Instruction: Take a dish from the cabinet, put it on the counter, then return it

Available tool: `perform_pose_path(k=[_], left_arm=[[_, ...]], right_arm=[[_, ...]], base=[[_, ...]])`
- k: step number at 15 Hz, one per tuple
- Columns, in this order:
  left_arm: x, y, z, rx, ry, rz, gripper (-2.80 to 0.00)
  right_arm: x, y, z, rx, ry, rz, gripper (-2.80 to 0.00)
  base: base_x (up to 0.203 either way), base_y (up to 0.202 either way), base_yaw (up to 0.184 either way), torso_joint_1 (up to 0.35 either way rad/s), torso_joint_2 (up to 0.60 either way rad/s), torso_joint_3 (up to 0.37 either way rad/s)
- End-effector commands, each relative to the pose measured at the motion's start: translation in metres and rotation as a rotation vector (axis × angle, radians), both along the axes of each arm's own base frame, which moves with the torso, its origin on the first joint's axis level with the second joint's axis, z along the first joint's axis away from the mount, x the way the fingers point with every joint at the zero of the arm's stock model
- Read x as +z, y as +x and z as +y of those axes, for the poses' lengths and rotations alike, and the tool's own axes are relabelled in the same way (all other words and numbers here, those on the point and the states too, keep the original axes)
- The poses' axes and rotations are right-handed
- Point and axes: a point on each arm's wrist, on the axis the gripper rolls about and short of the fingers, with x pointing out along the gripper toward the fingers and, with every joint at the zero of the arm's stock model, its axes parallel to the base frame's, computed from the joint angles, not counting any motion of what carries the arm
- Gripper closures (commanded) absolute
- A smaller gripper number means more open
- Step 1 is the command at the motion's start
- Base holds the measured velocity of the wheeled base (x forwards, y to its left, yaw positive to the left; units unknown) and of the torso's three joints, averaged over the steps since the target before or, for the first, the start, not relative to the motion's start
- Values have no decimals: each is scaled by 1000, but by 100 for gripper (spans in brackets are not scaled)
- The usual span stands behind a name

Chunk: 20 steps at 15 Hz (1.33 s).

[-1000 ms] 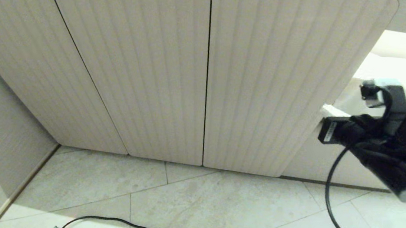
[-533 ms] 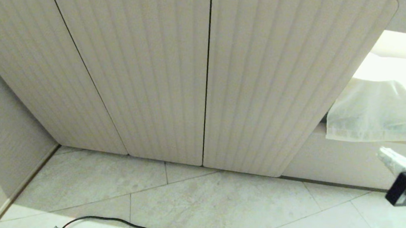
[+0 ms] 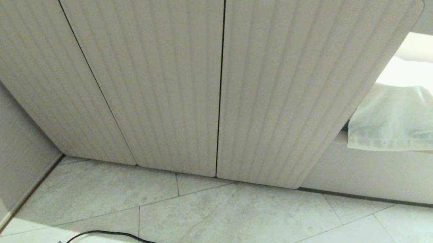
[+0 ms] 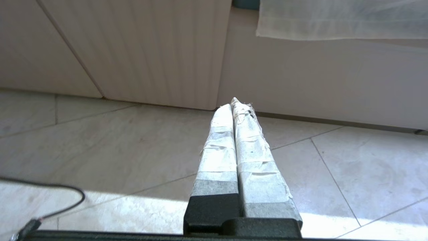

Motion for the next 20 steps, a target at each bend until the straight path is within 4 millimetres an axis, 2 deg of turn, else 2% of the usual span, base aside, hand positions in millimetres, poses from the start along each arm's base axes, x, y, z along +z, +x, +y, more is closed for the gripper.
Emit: perform_pose_path(k=[1, 6, 8, 13, 20], left_arm=[[0, 0, 0, 1, 0, -1, 0], [0, 0, 0, 1, -1, 0, 0], [0, 0, 0, 1, 0, 0, 0], [0, 0, 0, 1, 1, -1, 0], [0, 0, 0, 1, 1, 0, 0]], right_arm=[[-12, -25, -4, 14, -3, -46, 0], [-46, -63, -4, -4, -23, 29, 0], [-57, -72, -4, 7, -25, 54, 0], [-63, -86, -5, 26, -38, -96, 0], [-64, -86, -5, 29, -31, -93, 0]], base=[[0, 0, 0, 0, 0, 0], [0, 0, 0, 0, 0, 0], [0, 0, 0, 0, 0, 0], [0, 0, 0, 0, 0, 0], [0, 0, 0, 0, 0, 0]])
